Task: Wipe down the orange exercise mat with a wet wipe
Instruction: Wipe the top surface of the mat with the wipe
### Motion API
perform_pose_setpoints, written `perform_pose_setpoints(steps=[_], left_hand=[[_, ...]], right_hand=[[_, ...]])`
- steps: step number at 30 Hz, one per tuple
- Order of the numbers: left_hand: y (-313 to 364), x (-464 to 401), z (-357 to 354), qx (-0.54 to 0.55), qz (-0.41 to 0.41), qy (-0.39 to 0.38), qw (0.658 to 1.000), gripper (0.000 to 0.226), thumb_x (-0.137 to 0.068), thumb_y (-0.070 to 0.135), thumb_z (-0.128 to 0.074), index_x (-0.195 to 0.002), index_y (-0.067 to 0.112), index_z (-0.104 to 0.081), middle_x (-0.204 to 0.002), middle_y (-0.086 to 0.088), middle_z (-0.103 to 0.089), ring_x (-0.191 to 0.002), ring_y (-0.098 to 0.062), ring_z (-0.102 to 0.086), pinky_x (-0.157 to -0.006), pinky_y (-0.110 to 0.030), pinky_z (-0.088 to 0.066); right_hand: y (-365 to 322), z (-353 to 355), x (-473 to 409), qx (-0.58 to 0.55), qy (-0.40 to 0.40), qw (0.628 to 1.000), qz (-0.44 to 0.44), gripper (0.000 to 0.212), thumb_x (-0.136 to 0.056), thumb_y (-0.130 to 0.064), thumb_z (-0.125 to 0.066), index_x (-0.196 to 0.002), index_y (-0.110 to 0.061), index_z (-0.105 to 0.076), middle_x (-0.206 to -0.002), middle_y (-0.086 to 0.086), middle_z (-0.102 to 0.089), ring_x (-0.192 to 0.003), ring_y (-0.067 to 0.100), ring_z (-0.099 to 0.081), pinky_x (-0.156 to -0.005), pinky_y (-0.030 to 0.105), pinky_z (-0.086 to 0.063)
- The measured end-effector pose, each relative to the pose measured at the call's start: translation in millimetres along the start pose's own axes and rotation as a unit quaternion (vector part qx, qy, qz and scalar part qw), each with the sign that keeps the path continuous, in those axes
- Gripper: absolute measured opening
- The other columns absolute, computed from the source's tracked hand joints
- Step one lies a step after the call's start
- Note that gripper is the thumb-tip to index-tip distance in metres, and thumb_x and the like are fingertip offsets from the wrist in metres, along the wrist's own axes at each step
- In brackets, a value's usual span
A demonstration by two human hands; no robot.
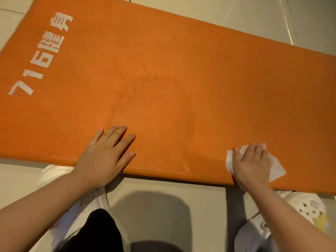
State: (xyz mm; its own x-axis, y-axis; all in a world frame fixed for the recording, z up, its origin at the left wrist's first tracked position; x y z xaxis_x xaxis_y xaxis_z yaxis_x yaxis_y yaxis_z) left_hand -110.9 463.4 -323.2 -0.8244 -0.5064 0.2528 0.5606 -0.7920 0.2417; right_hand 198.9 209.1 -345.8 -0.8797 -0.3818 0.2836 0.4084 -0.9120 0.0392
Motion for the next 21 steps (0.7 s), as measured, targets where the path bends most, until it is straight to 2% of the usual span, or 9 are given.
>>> perform_pose_setpoints(steps=[4,7,10,12,13,16,18,20,21], left_hand=[[-3,-1,-4,-0.007,0.000,-0.015,1.000,0.069,-0.100,0.059,-0.015,-0.136,0.018,-0.058,-0.142,-0.013,-0.053,-0.132,-0.034,-0.049,-0.108,-0.054,-0.032],[-5,-1,-4,-0.016,-0.011,-0.021,1.000,0.066,-0.099,0.059,-0.020,-0.135,0.019,-0.059,-0.142,-0.013,-0.054,-0.131,-0.034,-0.051,-0.106,-0.054,-0.028],[-9,0,-5,0.008,-0.033,-0.032,0.999,0.064,-0.097,0.060,-0.025,-0.137,0.021,-0.056,-0.147,-0.009,-0.050,-0.135,-0.030,-0.045,-0.109,-0.051,-0.023],[-12,2,-3,0.046,-0.033,-0.043,0.997,0.064,-0.094,0.061,-0.030,-0.139,0.022,-0.054,-0.150,-0.007,-0.046,-0.139,-0.028,-0.040,-0.112,-0.048,-0.020],[-13,3,-2,0.063,-0.027,-0.046,0.997,0.064,-0.093,0.060,-0.032,-0.140,0.023,-0.054,-0.151,-0.005,-0.044,-0.141,-0.027,-0.037,-0.113,-0.046,-0.018],[-9,2,7,0.104,-0.006,-0.027,0.994,0.064,-0.088,0.060,-0.035,-0.135,0.024,-0.059,-0.147,-0.003,-0.049,-0.141,-0.026,-0.038,-0.114,-0.044,-0.018],[0,0,16,0.154,0.010,-0.017,0.988,0.065,-0.084,0.065,-0.035,-0.131,0.028,-0.061,-0.142,0.004,-0.053,-0.138,-0.017,-0.042,-0.114,-0.036,-0.023],[18,-2,24,0.257,0.015,-0.035,0.966,0.058,-0.080,0.068,-0.045,-0.127,0.038,-0.059,-0.135,0.016,-0.055,-0.128,0.000,-0.047,-0.106,-0.018,-0.030],[27,-2,28,0.341,0.022,-0.047,0.939,0.047,-0.079,0.064,-0.055,-0.120,0.043,-0.060,-0.128,0.021,-0.059,-0.120,0.005,-0.051,-0.100,-0.013,-0.035]], right_hand=[[-108,-25,56,-0.055,-0.044,0.992,0.104,0.078,-0.097,-0.056,0.000,-0.156,-0.005,0.003,-0.163,0.014,0.012,-0.151,0.025,0.011,-0.120,0.036,0.010],[-182,-32,92,-0.089,-0.033,0.971,0.220,0.077,-0.087,-0.057,0.008,-0.152,-0.015,0.009,-0.160,0.005,0.018,-0.149,0.020,0.018,-0.117,0.031,0.019],[-205,-32,102,-0.080,-0.028,0.953,0.292,0.067,-0.090,-0.052,0.006,-0.148,-0.019,0.012,-0.157,-0.001,0.021,-0.145,0.013,0.024,-0.115,0.028,0.021],[-201,-27,98,-0.096,-0.039,0.946,0.307,0.063,-0.095,-0.048,0.001,-0.152,-0.021,0.004,-0.160,-0.006,0.013,-0.143,0.004,0.021,-0.115,0.021,0.020],[-198,-23,95,-0.123,-0.046,0.943,0.307,0.062,-0.098,-0.045,-0.006,-0.155,-0.022,-0.009,-0.162,-0.007,0.002,-0.142,0.000,0.014,-0.115,0.018,0.016],[-186,-3,90,-0.309,-0.064,0.921,0.228,0.045,-0.104,-0.037,-0.027,-0.142,-0.025,-0.050,-0.150,-0.014,-0.040,-0.137,-0.010,-0.018,-0.119,0.019,-0.010],[-188,12,91,-0.496,-0.104,0.851,0.142,0.029,-0.105,-0.026,-0.040,-0.125,-0.026,-0.062,-0.131,-0.016,-0.059,-0.127,-0.005,-0.046,-0.109,0.019,-0.036],[-208,30,99,-0.667,-0.173,0.718,0.097,0.025,-0.104,-0.017,-0.043,-0.112,-0.017,-0.066,-0.110,-0.009,-0.071,-0.112,0.004,-0.062,-0.095,0.018,-0.046],[-220,41,103,-0.718,-0.200,0.660,0.093,0.025,-0.104,-0.016,-0.043,-0.107,-0.014,-0.067,-0.103,-0.005,-0.073,-0.109,0.009,-0.064,-0.095,0.023,-0.048]])
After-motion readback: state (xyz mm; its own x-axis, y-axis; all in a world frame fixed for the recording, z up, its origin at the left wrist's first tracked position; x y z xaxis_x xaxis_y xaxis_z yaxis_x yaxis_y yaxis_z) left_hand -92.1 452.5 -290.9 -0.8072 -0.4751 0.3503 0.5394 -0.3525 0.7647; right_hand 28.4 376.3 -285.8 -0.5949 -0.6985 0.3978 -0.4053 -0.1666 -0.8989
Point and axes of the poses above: each hand's wrist, its own x-axis away from the middle knuckle, its own z-axis out of the back of the hand, y = z × x, the point moved 8 cm from there along -x, towards the middle knuckle
